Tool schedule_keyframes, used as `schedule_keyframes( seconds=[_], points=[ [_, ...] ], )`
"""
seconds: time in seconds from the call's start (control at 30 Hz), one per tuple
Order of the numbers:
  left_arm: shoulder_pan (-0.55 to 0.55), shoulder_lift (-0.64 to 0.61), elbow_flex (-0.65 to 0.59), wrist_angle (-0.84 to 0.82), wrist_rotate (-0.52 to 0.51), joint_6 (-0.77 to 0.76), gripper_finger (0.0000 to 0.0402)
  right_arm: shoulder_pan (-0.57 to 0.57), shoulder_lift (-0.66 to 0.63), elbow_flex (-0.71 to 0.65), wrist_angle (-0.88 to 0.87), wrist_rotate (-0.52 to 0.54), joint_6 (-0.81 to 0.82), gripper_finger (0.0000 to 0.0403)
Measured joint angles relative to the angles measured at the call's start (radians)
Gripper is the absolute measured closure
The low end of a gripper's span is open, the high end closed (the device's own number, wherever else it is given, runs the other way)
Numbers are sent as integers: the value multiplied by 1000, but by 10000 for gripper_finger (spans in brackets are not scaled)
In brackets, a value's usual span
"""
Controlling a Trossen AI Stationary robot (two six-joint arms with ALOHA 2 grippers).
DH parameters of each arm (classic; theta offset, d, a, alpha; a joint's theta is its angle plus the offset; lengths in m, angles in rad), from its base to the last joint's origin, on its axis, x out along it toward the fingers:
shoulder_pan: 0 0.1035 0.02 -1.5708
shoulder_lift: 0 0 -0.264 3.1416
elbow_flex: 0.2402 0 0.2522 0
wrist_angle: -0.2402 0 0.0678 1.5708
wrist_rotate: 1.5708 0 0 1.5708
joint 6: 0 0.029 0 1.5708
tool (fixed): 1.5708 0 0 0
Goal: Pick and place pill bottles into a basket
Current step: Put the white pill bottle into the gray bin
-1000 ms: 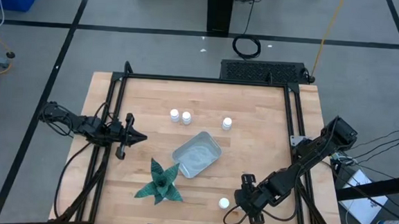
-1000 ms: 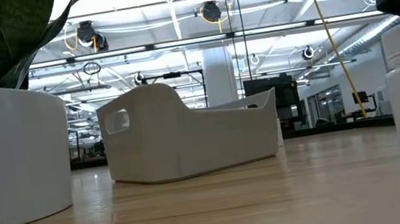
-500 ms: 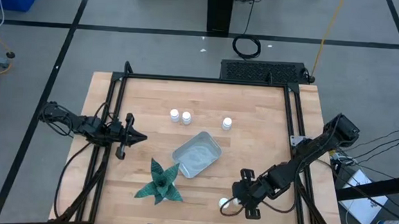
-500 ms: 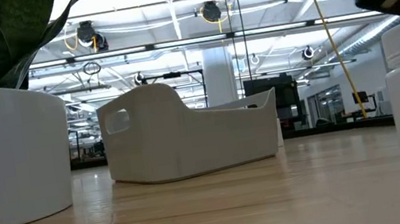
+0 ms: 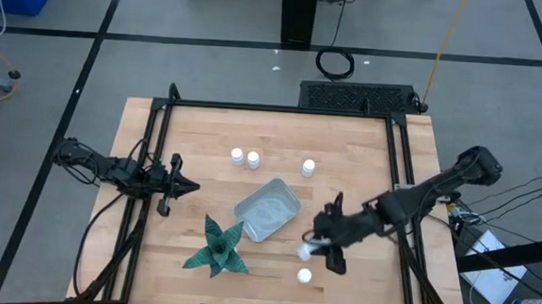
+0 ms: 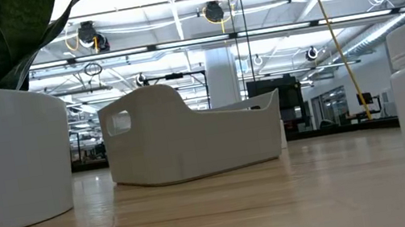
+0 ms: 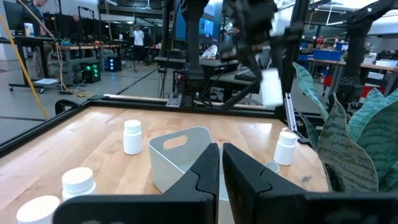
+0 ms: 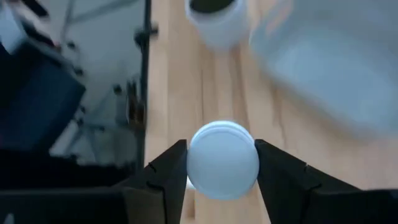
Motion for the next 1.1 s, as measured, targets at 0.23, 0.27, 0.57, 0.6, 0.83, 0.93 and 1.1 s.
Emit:
schedule_keyframes(
  seconds=[0.23, 0.27, 0.57, 0.6, 0.83, 0.93, 1.1],
  points=[
    [0, 0, 0, 0, 0, 0, 376, -120, 4, 159, -1, 6, -94, 248],
    [0, 0, 0, 0, 0, 0, 376, -140, 4, 176, -7, 6, -100, 248],
    [0, 0, 0, 0, -1, 0, 376, -303, 20, 328, 0, -1, -156, 250],
    [0, 0, 0, 0, 0, 0, 376, -316, 31, 351, 0, -1, -166, 250],
    [0, 0, 0, 0, 0, 0, 376, -362, 234, 622, -80, -25, -256, 250],
    [0, 0, 0, 0, -1, 0, 376, -383, 333, 743, -235, -30, -256, 250],
    [0, 0, 0, 0, 0, 0, 376, -418, 471, 891, -419, -93, -265, 250]
  ],
)
